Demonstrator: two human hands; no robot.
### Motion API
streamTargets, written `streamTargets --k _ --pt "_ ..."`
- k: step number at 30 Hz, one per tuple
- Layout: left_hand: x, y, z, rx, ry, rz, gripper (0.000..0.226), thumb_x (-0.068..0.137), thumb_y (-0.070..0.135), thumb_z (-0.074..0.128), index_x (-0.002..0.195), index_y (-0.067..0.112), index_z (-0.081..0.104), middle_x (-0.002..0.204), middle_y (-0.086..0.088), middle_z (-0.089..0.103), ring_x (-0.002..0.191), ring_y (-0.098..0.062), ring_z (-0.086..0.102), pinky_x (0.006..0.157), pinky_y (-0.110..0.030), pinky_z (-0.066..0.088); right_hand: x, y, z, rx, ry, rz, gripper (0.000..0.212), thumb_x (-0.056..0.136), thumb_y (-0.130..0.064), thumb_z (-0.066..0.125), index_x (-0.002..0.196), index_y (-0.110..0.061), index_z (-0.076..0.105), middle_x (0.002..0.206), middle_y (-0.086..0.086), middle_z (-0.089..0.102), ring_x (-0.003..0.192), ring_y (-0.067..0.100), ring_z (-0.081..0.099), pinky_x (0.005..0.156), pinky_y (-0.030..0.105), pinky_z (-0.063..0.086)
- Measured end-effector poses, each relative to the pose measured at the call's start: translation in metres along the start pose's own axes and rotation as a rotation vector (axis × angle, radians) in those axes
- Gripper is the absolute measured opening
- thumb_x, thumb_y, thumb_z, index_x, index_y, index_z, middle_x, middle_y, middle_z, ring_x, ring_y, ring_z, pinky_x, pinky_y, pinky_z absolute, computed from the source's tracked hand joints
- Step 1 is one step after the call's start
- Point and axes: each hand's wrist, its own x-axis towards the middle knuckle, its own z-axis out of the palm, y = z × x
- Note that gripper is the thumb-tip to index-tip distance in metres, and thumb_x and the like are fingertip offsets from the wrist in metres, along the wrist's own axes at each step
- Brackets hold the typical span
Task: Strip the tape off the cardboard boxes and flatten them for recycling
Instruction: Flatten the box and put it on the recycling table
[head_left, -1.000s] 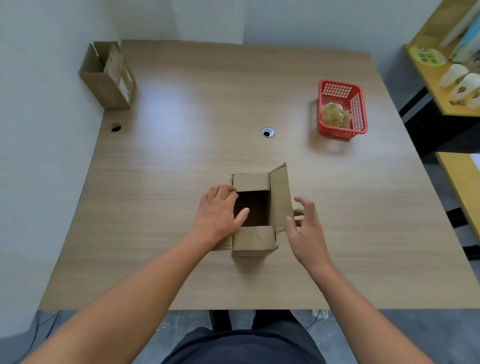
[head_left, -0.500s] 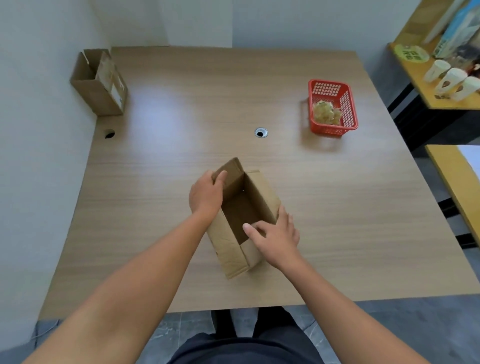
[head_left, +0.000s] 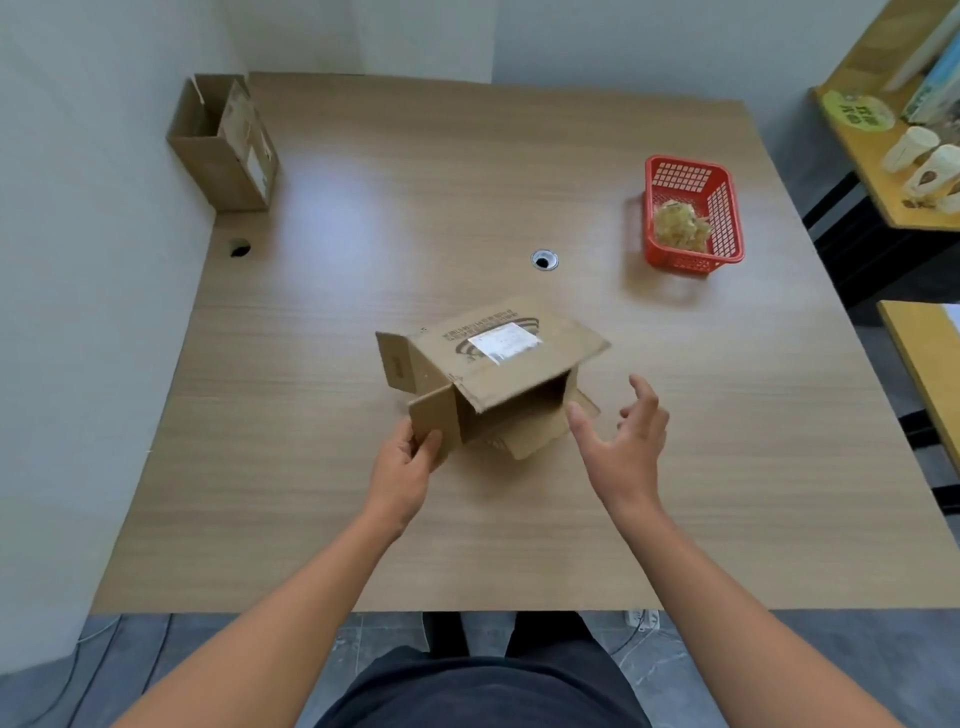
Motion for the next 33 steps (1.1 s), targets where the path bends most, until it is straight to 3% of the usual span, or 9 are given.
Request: streamTargets --k 3,7,9,13,17,21,24,28,33 --pt "-0.005 -0.001 -0.003 -0.024 -0.023 -0.003 0.034 0.105 0.003 0.049 0.127 0.026 0.060 0.113 0.011 0.075 0.108 -0.010 0.069 0.092 -0.025 0.057 0.014 0.009 0.000 -0.162 0.013 -0.028 0.096 0.078 -0.060 0.078 0.153 -0.031 0.025 0.139 0.003 0.035 0.129 0.024 0.034 0.104 0.031 0.024" --pt "-0.006 0.002 -0.005 -0.054 -0.055 -0.027 0.033 0.105 0.004 0.048 0.127 0.024 0.060 0.113 0.009 0.075 0.106 -0.010 0.071 0.091 -0.025 0.058 0.019 0.009 0.000 -0.212 -0.186 0.038 0.113 0.070 -0.067 0.081 0.157 -0.029 0.019 0.146 0.002 0.037 0.136 0.021 0.039 0.108 0.042 0.042" --pt "-0.009 0.002 -0.004 -0.047 -0.089 -0.042 0.032 0.105 0.004 0.049 0.125 0.025 0.062 0.115 0.005 0.075 0.106 -0.014 0.071 0.089 -0.027 0.059 0.019 0.007 0.006 -0.341 -0.126 0.036 0.111 0.071 -0.071 0.077 0.155 -0.024 0.022 0.148 0.003 0.040 0.137 0.025 0.040 0.108 0.048 0.043" --pt "-0.011 0.004 -0.005 -0.052 -0.103 -0.064 0.031 0.104 0.005 0.051 0.125 0.024 0.063 0.117 0.000 0.075 0.106 -0.018 0.072 0.087 -0.027 0.059 0.025 -0.003 0.011 -0.299 -0.043 0.082 0.080 0.082 -0.058 0.074 0.147 -0.027 0.039 0.138 0.000 0.053 0.126 0.028 0.052 0.099 0.053 0.049" --pt "-0.009 0.014 -0.014 0.015 -0.141 -0.089 0.030 0.104 0.008 0.052 0.126 0.026 0.060 0.115 0.006 0.075 0.111 -0.016 0.069 0.096 -0.030 0.056 0.034 -0.005 -0.002 -0.317 -0.191 0.118 0.057 0.094 -0.046 0.058 0.149 -0.037 0.046 0.128 -0.001 0.059 0.121 0.028 0.053 0.097 0.051 0.050" --pt "-0.010 0.019 -0.031 0.048 -0.189 -0.112 0.041 0.103 0.003 0.051 0.134 0.030 0.050 0.117 0.007 0.074 0.109 -0.012 0.069 0.090 -0.026 0.058 0.039 0.011 -0.019 -0.154 -0.233 0.055 0.022 0.092 -0.026 0.046 0.101 -0.024 0.066 0.093 0.002 0.069 0.095 0.030 0.065 0.077 0.044 0.051" --pt "-0.012 0.016 -0.049 0.048 -0.152 -0.198 0.038 0.102 0.002 0.049 0.130 0.025 0.058 0.122 -0.005 0.073 0.111 -0.022 0.069 0.091 -0.033 0.057 0.040 0.027 -0.033 0.093 -0.381 0.117 0.029 0.098 -0.012 0.052 0.109 -0.032 0.069 0.111 -0.004 0.073 0.109 0.016 0.067 0.095 0.043 0.052" --pt "-0.016 0.009 -0.072 -0.050 -0.244 -0.403 0.051 0.076 0.039 0.046 0.110 0.016 0.077 0.120 -0.016 0.071 0.104 -0.031 0.065 0.091 -0.048 0.048 0.033 0.061 -0.049 -0.170 -0.589 -0.084 0.043 0.095 -0.003 0.063 0.133 -0.024 0.064 0.132 -0.008 0.062 0.123 0.015 0.055 0.107 0.040 0.044" --pt "-0.011 0.009 -0.057 0.271 -0.105 -0.467 0.093 0.063 0.096 0.051 0.126 0.028 0.059 0.122 0.004 0.070 0.111 -0.021 0.067 0.095 -0.047 0.053 0.017 0.088 -0.053 -0.491 -0.766 -0.372 0.025 0.099 -0.011 0.065 0.118 -0.023 0.075 0.146 -0.002 0.052 0.132 0.024 0.039 0.111 0.039 0.035"
